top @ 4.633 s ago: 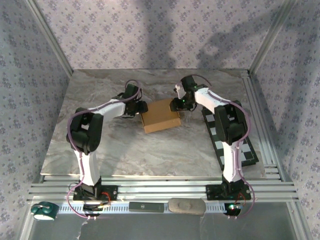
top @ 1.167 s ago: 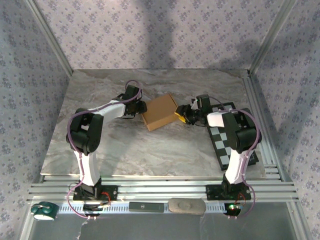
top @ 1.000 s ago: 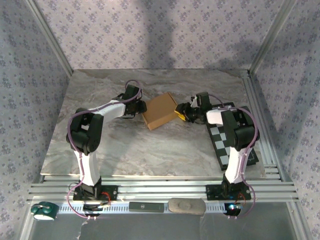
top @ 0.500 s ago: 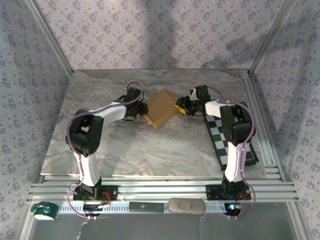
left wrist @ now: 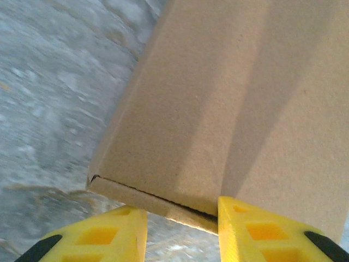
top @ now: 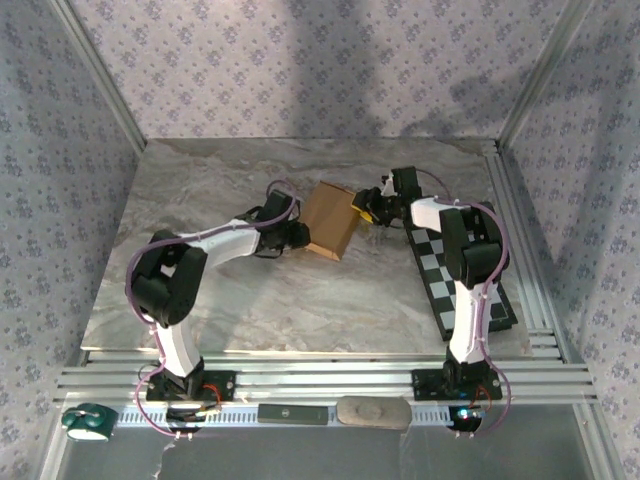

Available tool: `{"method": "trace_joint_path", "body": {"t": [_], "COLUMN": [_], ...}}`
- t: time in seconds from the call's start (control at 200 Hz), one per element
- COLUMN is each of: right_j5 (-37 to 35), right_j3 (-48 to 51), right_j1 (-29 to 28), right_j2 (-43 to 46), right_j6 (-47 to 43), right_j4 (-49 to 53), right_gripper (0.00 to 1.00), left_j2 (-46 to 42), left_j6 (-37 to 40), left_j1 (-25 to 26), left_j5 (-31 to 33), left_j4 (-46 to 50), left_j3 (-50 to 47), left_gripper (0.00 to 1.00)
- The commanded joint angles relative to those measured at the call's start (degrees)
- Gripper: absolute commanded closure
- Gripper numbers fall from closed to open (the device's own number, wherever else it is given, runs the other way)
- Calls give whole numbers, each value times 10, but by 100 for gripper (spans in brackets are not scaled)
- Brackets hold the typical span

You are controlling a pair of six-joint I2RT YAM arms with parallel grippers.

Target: Fold the paper box

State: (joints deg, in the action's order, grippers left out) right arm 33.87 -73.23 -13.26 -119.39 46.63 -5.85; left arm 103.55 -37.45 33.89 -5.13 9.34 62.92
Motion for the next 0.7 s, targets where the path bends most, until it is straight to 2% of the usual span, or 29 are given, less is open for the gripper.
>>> {"method": "trace_joint_path", "body": {"t": [0.0, 0.435, 0.695], "right_j5": [49, 43, 41], "right_j3": [-12, 44, 131], "right_j1": [-27, -48, -73], "right_j2": [-5, 32, 61], "right_j6": [5, 44, 71], "right_j4": [-7, -62, -114], "right_gripper": [54, 54, 54], "left_j2": [17, 16, 32], "left_j6": [-10, -64, -66], "left_j1": [35, 48, 48], "left_j5": [-89, -76, -69], "left_j4": [-7, -45, -40], "left_j3": [-17, -27, -5], "left_gripper": [63, 64, 65]}}
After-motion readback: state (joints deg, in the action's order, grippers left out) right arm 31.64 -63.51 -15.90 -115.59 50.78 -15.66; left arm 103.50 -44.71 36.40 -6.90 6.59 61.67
